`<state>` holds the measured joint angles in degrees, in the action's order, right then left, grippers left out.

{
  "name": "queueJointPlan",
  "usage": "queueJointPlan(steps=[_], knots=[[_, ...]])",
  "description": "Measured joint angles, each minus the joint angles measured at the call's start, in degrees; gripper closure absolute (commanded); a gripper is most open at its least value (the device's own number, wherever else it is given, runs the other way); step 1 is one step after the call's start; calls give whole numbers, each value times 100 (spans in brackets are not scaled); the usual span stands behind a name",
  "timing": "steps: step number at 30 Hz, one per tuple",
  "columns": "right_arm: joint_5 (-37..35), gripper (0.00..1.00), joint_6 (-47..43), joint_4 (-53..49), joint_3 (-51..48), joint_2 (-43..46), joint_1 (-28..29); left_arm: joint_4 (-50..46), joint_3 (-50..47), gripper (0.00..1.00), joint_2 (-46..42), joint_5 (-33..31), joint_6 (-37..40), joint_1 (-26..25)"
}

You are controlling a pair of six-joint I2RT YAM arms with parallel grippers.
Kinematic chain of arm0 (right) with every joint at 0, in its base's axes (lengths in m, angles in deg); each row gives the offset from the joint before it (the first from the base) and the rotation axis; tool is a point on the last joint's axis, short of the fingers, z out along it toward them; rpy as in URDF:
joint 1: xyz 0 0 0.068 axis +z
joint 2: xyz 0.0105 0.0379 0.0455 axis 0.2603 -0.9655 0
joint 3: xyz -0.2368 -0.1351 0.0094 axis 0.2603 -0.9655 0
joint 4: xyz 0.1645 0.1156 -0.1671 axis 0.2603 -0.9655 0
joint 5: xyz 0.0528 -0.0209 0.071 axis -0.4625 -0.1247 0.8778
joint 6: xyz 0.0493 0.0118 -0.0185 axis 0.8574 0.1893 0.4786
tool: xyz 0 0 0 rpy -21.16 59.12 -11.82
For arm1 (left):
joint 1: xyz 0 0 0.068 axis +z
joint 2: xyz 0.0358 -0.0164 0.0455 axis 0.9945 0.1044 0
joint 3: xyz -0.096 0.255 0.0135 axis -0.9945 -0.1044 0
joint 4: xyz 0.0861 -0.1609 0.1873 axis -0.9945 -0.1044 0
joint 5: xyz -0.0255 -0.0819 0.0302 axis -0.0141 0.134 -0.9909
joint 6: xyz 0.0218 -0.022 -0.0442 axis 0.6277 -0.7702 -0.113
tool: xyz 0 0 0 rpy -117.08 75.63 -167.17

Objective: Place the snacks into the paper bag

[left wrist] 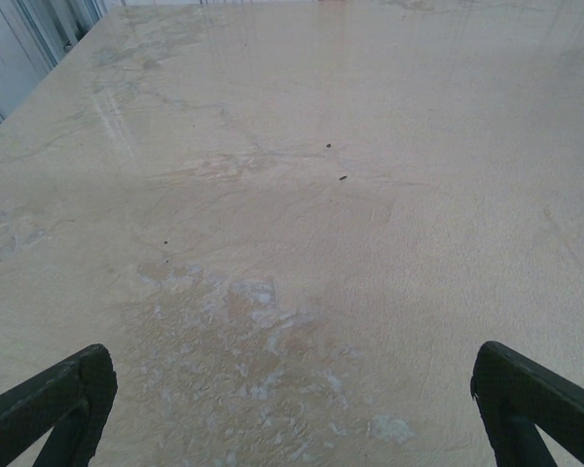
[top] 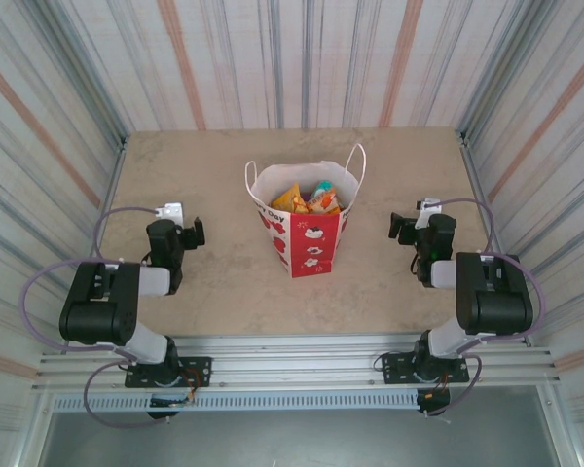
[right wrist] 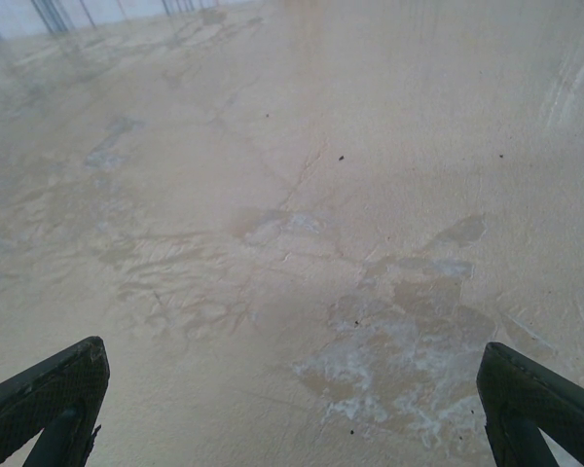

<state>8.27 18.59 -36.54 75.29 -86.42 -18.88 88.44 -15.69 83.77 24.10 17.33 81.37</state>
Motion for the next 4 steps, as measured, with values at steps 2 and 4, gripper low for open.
queueJointPlan(steps=[2,4], knots=[[2,1,0,0,0,0,0,0,0,1,0,13,0,4],[2,1,0,0,0,0,0,2,0,1,0,15,0,2]])
